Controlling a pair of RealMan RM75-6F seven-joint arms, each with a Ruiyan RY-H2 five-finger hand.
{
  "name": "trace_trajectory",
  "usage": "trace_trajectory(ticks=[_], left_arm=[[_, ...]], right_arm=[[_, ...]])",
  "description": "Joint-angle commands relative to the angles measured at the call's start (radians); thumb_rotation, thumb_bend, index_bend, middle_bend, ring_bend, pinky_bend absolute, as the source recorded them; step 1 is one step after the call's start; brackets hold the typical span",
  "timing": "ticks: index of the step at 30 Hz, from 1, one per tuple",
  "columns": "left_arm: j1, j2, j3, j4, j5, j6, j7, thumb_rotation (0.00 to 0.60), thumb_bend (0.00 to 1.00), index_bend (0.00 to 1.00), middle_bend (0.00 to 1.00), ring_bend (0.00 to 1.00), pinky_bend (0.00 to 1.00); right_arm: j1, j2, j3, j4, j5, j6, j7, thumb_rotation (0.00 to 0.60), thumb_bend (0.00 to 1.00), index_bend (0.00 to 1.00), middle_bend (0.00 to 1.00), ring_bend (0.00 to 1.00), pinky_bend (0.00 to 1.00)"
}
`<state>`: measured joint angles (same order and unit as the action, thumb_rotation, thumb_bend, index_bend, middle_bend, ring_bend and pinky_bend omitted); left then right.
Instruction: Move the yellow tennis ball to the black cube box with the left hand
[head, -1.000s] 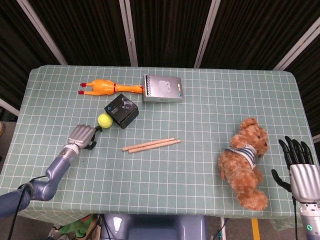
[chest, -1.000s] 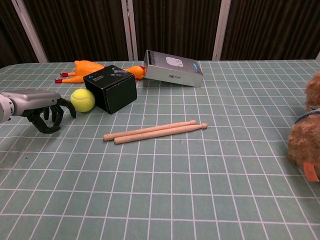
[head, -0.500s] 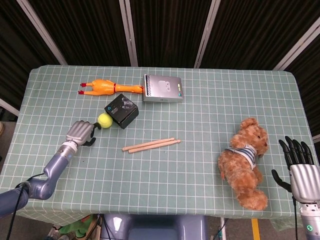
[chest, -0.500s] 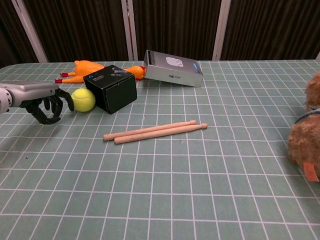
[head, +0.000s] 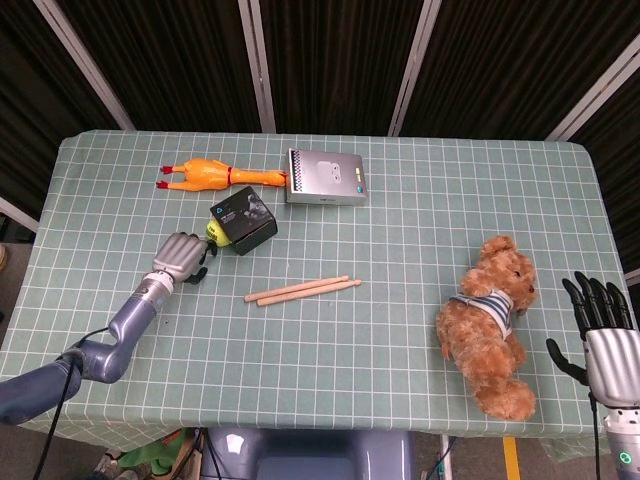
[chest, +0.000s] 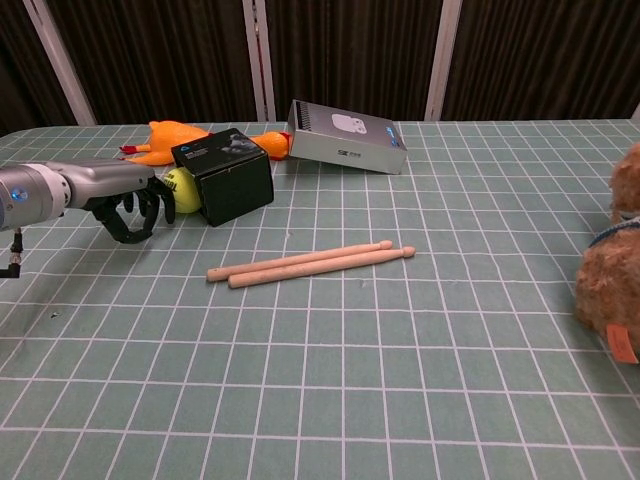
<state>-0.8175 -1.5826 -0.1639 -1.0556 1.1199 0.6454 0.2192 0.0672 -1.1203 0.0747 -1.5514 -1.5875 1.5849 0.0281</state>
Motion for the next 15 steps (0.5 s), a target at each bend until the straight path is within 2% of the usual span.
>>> trace_trajectory(ticks=[1, 6, 11, 15], left_arm=[[-0.010, -0.014, 0.000, 0.014, -0.007, -0.004, 0.008, 0.600, 0.42, 0.35, 0.38, 0.21, 0.25], [-0.019, -0.037, 0.002, 0.041, 0.002, 0.010, 0.014, 0.600, 0.42, 0.31, 0.21, 0.03, 0.13], [-0.019, -0.053, 0.006, 0.060, 0.034, 0.038, -0.010, 0.600, 0.42, 0.27, 0.12, 0.00, 0.03], [-0.019, -0.062, 0.008, 0.074, 0.062, 0.060, -0.035, 0.600, 0.42, 0.26, 0.09, 0.00, 0.00]], right_arm=[[0.000, 0.002, 0.000, -0.001, 0.001, -0.001, 0.003, 0.600, 0.34, 0.00, 0.00, 0.00, 0.01], [0.001, 0.005, -0.002, -0.002, -0.002, -0.002, 0.009, 0.600, 0.34, 0.00, 0.00, 0.00, 0.01], [-0.001, 0.005, -0.007, -0.002, -0.010, -0.002, 0.009, 0.600, 0.34, 0.00, 0.00, 0.00, 0.01], [-0.001, 0.005, -0.013, -0.004, -0.016, -0.003, 0.006, 0.600, 0.34, 0.00, 0.00, 0.00, 0.01]])
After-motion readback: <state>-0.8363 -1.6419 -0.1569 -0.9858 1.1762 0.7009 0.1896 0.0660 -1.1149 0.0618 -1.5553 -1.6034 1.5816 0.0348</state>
